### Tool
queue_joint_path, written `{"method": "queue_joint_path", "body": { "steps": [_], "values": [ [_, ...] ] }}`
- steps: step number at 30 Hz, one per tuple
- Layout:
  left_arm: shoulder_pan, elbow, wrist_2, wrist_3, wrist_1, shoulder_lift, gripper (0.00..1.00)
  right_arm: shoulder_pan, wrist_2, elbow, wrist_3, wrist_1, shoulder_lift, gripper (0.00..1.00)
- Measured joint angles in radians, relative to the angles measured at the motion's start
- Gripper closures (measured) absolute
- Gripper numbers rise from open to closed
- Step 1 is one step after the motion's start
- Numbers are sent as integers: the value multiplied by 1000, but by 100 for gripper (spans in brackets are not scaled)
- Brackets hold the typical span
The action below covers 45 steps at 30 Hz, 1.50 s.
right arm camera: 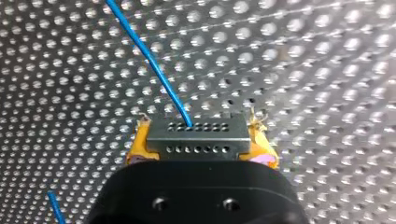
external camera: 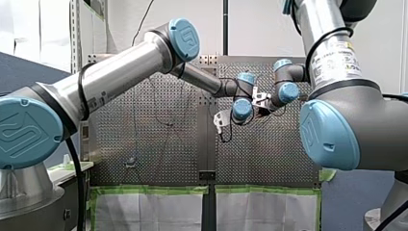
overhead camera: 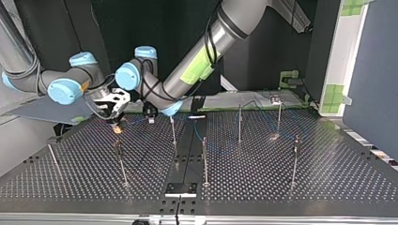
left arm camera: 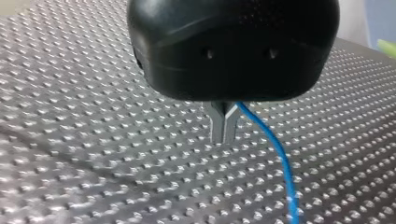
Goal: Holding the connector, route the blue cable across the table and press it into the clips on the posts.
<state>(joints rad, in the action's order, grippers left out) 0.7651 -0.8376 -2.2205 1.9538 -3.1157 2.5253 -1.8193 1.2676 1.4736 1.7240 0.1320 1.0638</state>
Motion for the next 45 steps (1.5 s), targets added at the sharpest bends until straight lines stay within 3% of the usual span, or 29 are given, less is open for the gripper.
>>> {"method": "queue_joint_path", "body": {
  "steps": [11, 18, 21, 27, 34, 45],
  "values": [
    [16, 0, -8, -9, -13, -84, 100, 2, -32, -4, 20, -21, 85, 100],
    [19, 0, -8, -13, -25, -136, 100, 8, -63, -15, 56, -37, 139, 100],
    [20, -1, -8, -15, -27, -150, 100, 13, -72, -22, 62, -49, 152, 100],
    [24, -1, -12, -16, -33, -160, 100, 24, -79, -32, 67, -72, 178, 100],
    [37, 0, -52, -17, -54, -188, 100, 33, -98, -51, 72, -91, 207, 100],
    [32, 0, -57, -18, -59, -204, 100, 39, -108, -74, 73, -111, 227, 100]
  ]
}}
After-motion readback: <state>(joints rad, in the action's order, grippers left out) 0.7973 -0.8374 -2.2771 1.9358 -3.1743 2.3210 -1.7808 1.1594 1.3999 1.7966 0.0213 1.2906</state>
